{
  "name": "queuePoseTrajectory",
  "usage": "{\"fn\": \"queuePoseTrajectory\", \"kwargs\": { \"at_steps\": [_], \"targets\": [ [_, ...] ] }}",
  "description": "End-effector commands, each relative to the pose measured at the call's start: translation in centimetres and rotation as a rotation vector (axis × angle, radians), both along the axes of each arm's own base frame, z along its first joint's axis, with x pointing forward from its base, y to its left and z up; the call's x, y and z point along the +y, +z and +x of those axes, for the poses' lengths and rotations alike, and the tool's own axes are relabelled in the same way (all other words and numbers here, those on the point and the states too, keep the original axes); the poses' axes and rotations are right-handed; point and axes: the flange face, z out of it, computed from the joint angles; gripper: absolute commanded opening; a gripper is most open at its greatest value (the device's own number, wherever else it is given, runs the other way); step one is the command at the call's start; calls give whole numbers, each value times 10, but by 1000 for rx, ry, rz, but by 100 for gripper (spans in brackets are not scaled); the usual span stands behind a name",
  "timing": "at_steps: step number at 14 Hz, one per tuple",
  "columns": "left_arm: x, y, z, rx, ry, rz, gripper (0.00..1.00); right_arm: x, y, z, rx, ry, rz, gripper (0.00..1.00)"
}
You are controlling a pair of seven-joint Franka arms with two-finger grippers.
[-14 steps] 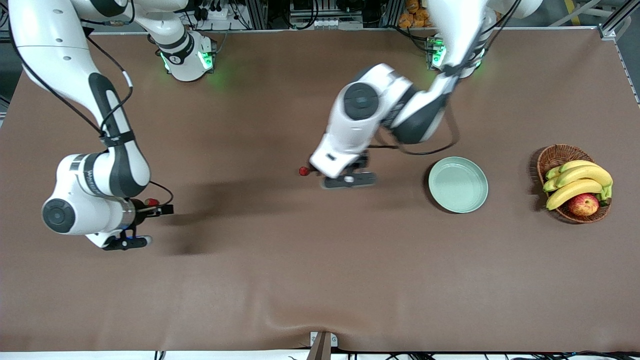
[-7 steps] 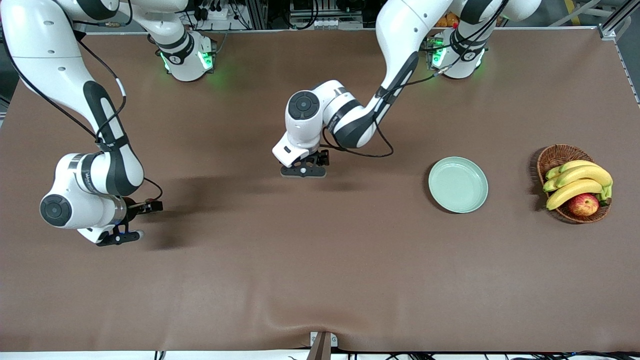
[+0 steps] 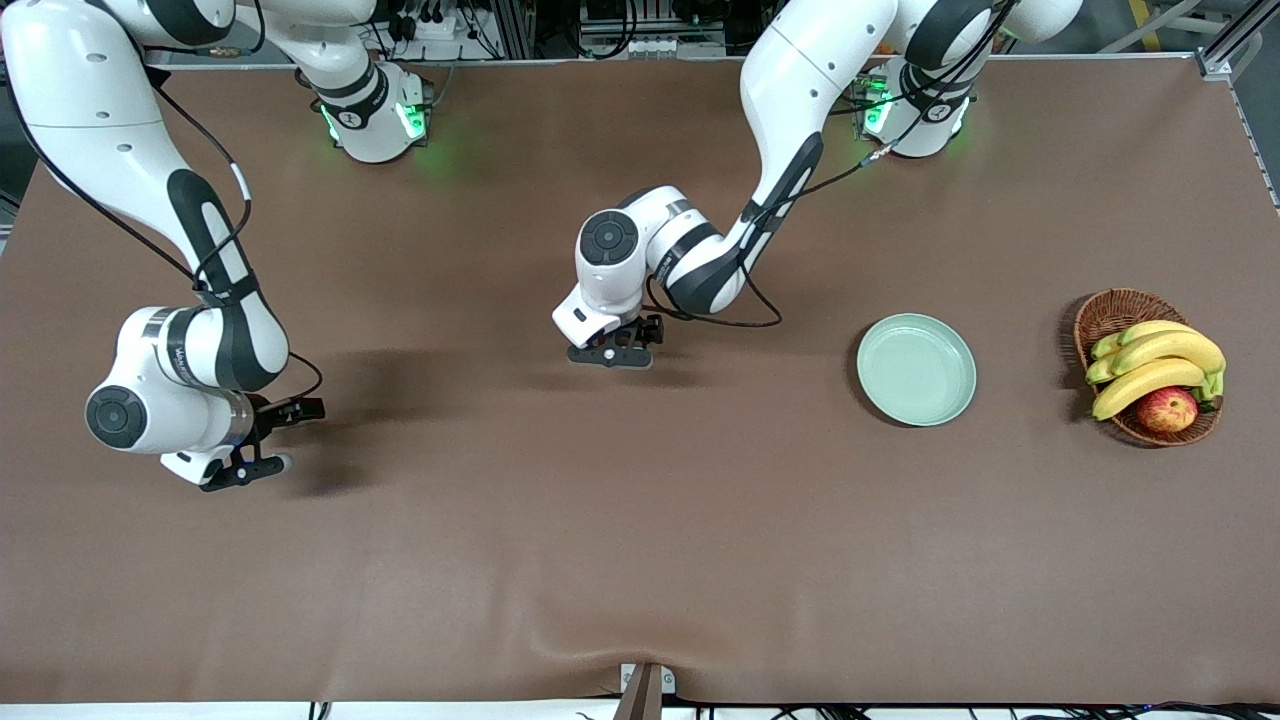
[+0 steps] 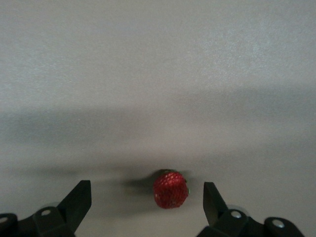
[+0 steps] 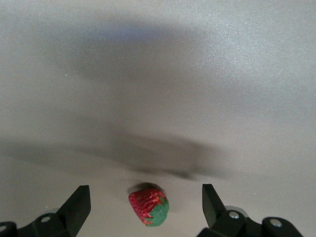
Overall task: Collect all strawberries into plate
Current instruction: 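Grasp the strawberry with the left gripper while the right gripper grasps another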
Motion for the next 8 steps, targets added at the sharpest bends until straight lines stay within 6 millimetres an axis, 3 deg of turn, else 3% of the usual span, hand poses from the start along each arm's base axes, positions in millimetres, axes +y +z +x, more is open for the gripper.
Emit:
{"fn": "queuePoseTrajectory", "kwargs": {
  "at_steps": [1, 3, 8],
  "targets": [
    [-12, -7, -5, -25, -25, -5, 100, -10, -4, -5, 2, 50, 9, 100],
    [-16, -10, -11, -23, -29, -4, 100, -12, -9, -11, 18, 62, 15, 98],
    [-22, -14, -15, -39, -22, -30, 100, -9, -12, -14, 37, 66, 17, 71]
  ]
}}
